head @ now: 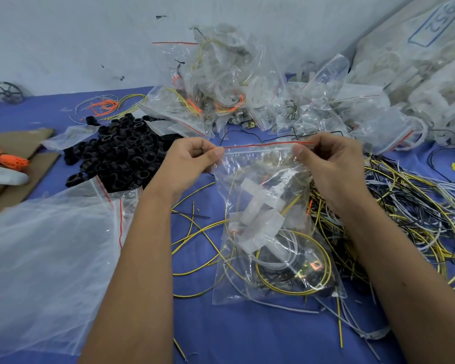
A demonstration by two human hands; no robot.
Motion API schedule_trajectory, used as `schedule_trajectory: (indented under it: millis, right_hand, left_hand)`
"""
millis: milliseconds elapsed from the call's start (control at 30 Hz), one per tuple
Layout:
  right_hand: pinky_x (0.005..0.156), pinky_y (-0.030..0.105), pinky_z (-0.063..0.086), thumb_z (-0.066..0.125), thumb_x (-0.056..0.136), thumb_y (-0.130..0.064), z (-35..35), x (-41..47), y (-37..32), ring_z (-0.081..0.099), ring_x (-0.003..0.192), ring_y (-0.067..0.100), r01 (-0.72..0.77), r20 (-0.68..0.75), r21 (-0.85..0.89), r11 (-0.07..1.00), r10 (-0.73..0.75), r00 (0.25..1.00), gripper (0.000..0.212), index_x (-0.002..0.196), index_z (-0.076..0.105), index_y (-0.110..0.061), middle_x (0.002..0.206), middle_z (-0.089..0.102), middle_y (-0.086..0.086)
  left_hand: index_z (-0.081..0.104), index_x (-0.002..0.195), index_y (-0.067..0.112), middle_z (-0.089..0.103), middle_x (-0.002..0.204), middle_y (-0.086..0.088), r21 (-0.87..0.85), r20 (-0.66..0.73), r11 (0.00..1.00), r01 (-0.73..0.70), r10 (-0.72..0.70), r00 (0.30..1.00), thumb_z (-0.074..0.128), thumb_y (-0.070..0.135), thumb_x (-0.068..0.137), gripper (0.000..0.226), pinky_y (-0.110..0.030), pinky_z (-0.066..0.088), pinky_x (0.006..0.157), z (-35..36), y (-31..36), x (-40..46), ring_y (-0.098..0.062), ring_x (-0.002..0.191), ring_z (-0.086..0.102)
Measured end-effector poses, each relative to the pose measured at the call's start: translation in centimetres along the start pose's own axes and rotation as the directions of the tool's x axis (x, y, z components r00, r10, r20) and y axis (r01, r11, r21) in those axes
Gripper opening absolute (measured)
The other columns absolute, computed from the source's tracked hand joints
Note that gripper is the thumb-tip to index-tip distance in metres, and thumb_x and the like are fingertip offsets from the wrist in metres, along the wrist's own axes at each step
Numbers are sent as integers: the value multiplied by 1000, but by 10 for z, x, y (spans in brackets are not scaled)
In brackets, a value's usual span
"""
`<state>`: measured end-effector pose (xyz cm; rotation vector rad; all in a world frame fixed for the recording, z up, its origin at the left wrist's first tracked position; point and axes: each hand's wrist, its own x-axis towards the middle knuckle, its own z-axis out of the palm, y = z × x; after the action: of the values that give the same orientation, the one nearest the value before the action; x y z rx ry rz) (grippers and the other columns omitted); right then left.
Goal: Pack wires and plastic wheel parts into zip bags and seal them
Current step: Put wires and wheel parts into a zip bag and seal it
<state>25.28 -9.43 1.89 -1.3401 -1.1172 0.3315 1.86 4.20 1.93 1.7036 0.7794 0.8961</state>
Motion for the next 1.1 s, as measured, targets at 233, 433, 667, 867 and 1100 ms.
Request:
schedule_trajectory:
  millis: [233,433,667,867,1100]
  right_hand:
    - [63,23,49,68,94,-11,9,-6,-8,61,70,9,69,238,-3,998,-66,969,8,88,72,-12,77,70,8]
    - [55,16,44,76,90,-13,11,-8,-8,56,58,0,48,170,-17,999,-45,984,7,85,75,-8,64,65,-10]
    - [59,31,51,78,89,-21,11,-8,-11,61,63,11,14,-22,-35,999,-15,1000,8,84,77,-15,72,72,7]
    - [64,39,57,59,93,-63,11,-10,-21,73,73,12,-103,313,-60,993,116,943,44,91,73,-21,84,75,2]
    - [47,21,46,84,77,-42,21,-15,-27,61,49,9,-50,596,-104,993,103,797,33,91,71,-15,63,68,-5]
  left_hand:
    - [75,77,17,67,65,11,150,164,983,-107,82,983,82,8,84,14,-16,43,64,37,7,3,-2,62,55]
    - [75,72,24,60,62,-13,116,122,986,-120,105,987,84,15,83,17,-19,36,55,40,10,5,-11,58,47]
    - [75,71,21,73,69,-4,-35,4,996,-77,77,997,86,9,78,18,-28,50,66,37,8,0,-19,68,63]
    - [79,68,23,74,67,5,-287,-205,940,-185,128,970,77,7,84,23,-18,53,62,35,16,3,-3,60,64]
    - [75,81,17,75,71,5,-296,-387,945,-141,16,922,76,16,91,11,-20,53,64,37,17,6,-4,65,66]
